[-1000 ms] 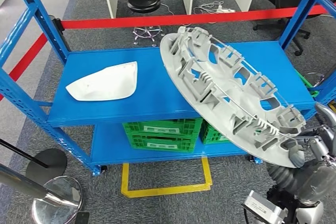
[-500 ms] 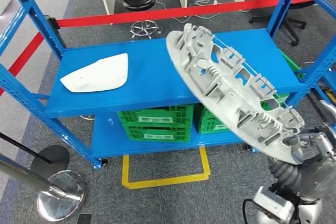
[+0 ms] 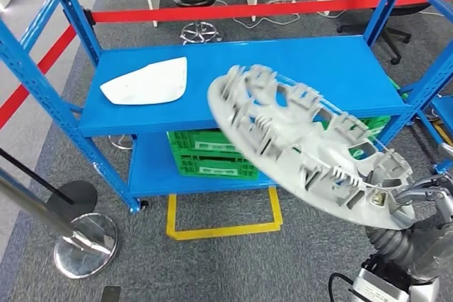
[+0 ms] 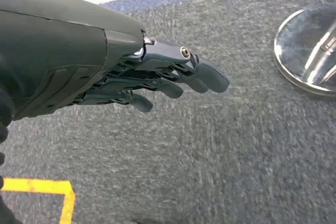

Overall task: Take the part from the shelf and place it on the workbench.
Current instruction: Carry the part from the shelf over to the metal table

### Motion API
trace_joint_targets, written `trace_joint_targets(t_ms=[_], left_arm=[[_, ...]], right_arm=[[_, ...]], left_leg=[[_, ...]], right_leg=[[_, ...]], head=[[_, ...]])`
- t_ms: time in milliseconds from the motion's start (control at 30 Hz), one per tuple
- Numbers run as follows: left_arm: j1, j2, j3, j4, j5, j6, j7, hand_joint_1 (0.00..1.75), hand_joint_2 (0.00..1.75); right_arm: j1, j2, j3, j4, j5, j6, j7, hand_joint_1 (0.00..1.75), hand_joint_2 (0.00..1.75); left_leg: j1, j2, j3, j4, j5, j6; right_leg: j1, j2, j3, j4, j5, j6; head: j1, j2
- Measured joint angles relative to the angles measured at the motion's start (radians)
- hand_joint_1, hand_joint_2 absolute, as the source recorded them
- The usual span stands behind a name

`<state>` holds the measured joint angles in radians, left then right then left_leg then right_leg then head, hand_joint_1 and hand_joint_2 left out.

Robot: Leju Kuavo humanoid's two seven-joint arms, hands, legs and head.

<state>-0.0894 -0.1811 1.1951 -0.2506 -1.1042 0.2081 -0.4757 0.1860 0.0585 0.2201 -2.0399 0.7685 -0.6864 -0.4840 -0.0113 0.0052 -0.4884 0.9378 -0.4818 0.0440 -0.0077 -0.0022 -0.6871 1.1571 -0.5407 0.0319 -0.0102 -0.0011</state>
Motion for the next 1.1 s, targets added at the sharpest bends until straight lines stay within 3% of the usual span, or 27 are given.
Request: trace_joint_targets(t_ms=[33,67,100,133,167,233,267,367,400,467,533,567,600,633,700,767,867,933,1033,1067,1100], left_arm=[[0.001,0.0,0.0,0.0,-0.001,0.0,0.0,0.0,1.75],[0.001,-0.001,0.0,0.0,-0.002,0.0,0.0,0.0,1.75],[0.002,-0.001,0.0,0.0,-0.004,0.0,0.0,0.0,1.75],[0.003,-0.002,0.0,0.0,-0.004,0.0,0.0,0.0,1.75],[0.003,-0.003,0.0,0.0,-0.005,0.0,0.0,0.0,1.75],[0.003,-0.005,0.0,0.0,-0.005,0.0,0.0,0.0,1.75],[0.003,-0.006,0.0,0.0,-0.006,0.0,0.0,0.0,1.75],[0.005,-0.005,0.0,0.0,-0.006,0.0,0.0,0.0,1.75],[0.005,-0.005,0.0,0.0,-0.007,0.0,0.0,0.0,1.75],[0.004,-0.004,0.0,0.0,-0.007,0.0,0.0,0.0,1.75],[0.004,-0.004,0.0,0.0,-0.007,0.0,0.0,0.0,1.75],[0.005,-0.005,0.0,0.0,-0.007,0.0,0.0,0.0,1.75],[0.005,-0.005,0.0,0.0,-0.007,0.001,0.0,0.0,1.75],[0.006,-0.005,0.0,0.0,-0.007,0.002,0.0,0.0,1.75],[0.005,-0.004,0.0,0.0,-0.008,0.003,0.0,0.0,1.75],[0.005,-0.002,0.0,0.0,-0.008,0.005,-0.001,0.0,1.75],[0.005,-0.002,0.0,0.0,-0.009,0.005,-0.002,0.0,1.75],[0.004,-0.004,0.0,0.0,-0.009,0.005,-0.003,0.0,1.75],[0.004,-0.005,0.0,0.0,-0.009,0.005,-0.003,0.0,1.75],[0.004,-0.006,0.0,0.0,-0.009,0.005,-0.003,0.0,1.75],[0.005,-0.006,0.0,0.0,-0.009,0.005,-0.003,0.0,1.75]], right_arm=[[0.005,-0.003,0.001,-0.001,-0.006,0.0,-0.003,1.75,1.75],[0.011,-0.005,0.002,-0.003,-0.009,-0.001,-0.006,1.75,1.75],[0.016,-0.007,0.003,-0.005,-0.01,-0.001,-0.009,1.75,1.75],[0.02,-0.008,0.004,-0.007,-0.011,-0.001,-0.011,1.75,1.75],[0.022,-0.009,0.005,-0.01,-0.011,-0.001,-0.014,1.75,1.75],[0.024,-0.01,0.008,-0.016,-0.013,-0.002,-0.016,1.75,1.75],[0.027,-0.011,0.01,-0.018,-0.017,-0.002,-0.018,1.75,1.75],[0.036,-0.012,0.014,-0.026,-0.037,-0.006,-0.024,1.75,1.75],[0.038,-0.013,0.015,-0.029,-0.043,-0.008,-0.026,1.75,1.75],[0.04,-0.013,0.02,-0.034,-0.05,-0.01,-0.029,1.75,1.75],[0.042,-0.013,0.023,-0.035,-0.05,-0.01,-0.031,1.75,1.75],[0.042,-0.014,0.024,-0.035,-0.048,-0.01,-0.032,1.75,1.75],[0.043,-0.014,0.024,-0.035,-0.048,-0.01,-0.034,1.75,1.75],[0.043,-0.014,0.024,-0.036,-0.048,-0.01,-0.036,1.75,1.75],[0.043,-0.013,0.024,-0.039,-0.049,-0.01,-0.047,1.75,1.75],[0.045,-0.012,0.023,-0.044,-0.046,-0.011,-0.061,1.75,1.75],[0.048,-0.01,0.023,-0.049,-0.048,-0.011,-0.07,1.75,1.75],[0.049,-0.009,0.023,-0.053,-0.049,-0.011,-0.072,1.75,1.75],[0.053,-0.009,0.023,-0.056,-0.05,-0.011,-0.073,1.75,1.75],[0.056,-0.009,0.023,-0.056,-0.05,-0.011,-0.073,1.75,1.75],[0.058,-0.009,0.023,-0.056,-0.051,-0.011,-0.073,1.75,1.75]], left_leg=[[-0.001,0.0,-0.01,0.001,0.007,0.0],[-0.001,0.0,-0.02,0.003,0.014,0.0],[-0.001,0.0,-0.029,0.006,0.019,-0.002],[0.0,0.0,-0.036,0.01,0.023,-0.003],[0.0,0.0,-0.043,0.016,0.025,-0.005],[-0.001,-0.001,-0.056,0.028,0.027,-0.013],[-0.003,-0.002,-0.061,0.035,0.029,-0.017],[-0.003,-0.004,-0.072,0.047,0.032,-0.033],[-0.002,-0.004,-0.079,0.06,0.02,-0.039],[0.002,-0.005,-0.112,0.141,-0.042,-0.053],[0.007,-0.004,-0.164,0.277,-0.118,-0.062],[0.009,-0.004,-0.179,0.323,-0.134,-0.063],[0.01,-0.004,-0.178,0.336,-0.129,-0.062],[0.01,-0.005,-0.158,0.309,-0.104,-0.059],[0.007,-0.005,-0.082,0.175,-0.039,-0.042],[0.002,-0.005,-0.022,0.065,-0.011,-0.025],[0.001,-0.004,-0.011,0.027,-0.008,-0.017],[0.007,-0.001,-0.01,0.011,0.002,-0.012],[0.007,0.001,-0.015,0.005,0.01,-0.006],[0.007,0.001,-0.017,0.007,0.01,-0.006],[0.006,0.001,-0.018,0.009,0.01,-0.007]], right_leg=[[-0.001,0.0,-0.018,0.066,-0.033,0.003],[-0.002,0.0,-0.023,0.106,-0.044,0.005],[-0.003,0.0,-0.008,0.108,-0.035,0.007],[-0.004,0.0,0.028,0.067,-0.012,0.007],[-0.005,-0.001,0.079,-0.006,0.01,0.008],[-0.003,-0.001,0.169,-0.136,0.026,0.004],[-0.002,-0.001,0.188,-0.167,0.022,0.0],[-0.002,0.003,0.181,-0.172,0.025,-0.019],[-0.004,0.003,0.177,-0.173,0.028,-0.025],[-0.006,0.002,0.17,-0.175,0.037,-0.037],[-0.005,0.001,0.16,-0.173,0.045,-0.042],[-0.004,0.0,0.154,-0.173,0.048,-0.043],[-0.003,0.0,0.15,-0.172,0.05,-0.043],[-0.001,0.0,0.147,-0.172,0.051,-0.042],[0.003,0.0,0.145,-0.172,0.054,-0.041],[0.006,0.0,0.143,-0.172,0.059,-0.036],[0.006,0.0,0.135,-0.171,0.065,-0.021],[0.007,0.001,0.113,-0.137,0.038,-0.013],[0.001,0.002,0.027,0.049,-0.054,0.0],[-0.001,0.002,0.004,0.103,-0.071,0.003],[-0.003,0.002,-0.002,0.122,-0.069,0.006]], head=[[0.001,0.0],[0.001,0.0],[0.002,0.0],[0.002,0.0],[0.002,0.0],[0.002,0.0],[0.002,0.0],[0.002,0.0],[0.001,0.0],[-0.002,0.0],[-0.004,0.0],[-0.004,0.0],[-0.004,0.0],[-0.004,0.0],[-0.004,0.0],[-0.004,0.0],[-0.004,0.0],[0.0,0.0],[0.005,0.0],[0.005,0.0],[0.005,0.0]])
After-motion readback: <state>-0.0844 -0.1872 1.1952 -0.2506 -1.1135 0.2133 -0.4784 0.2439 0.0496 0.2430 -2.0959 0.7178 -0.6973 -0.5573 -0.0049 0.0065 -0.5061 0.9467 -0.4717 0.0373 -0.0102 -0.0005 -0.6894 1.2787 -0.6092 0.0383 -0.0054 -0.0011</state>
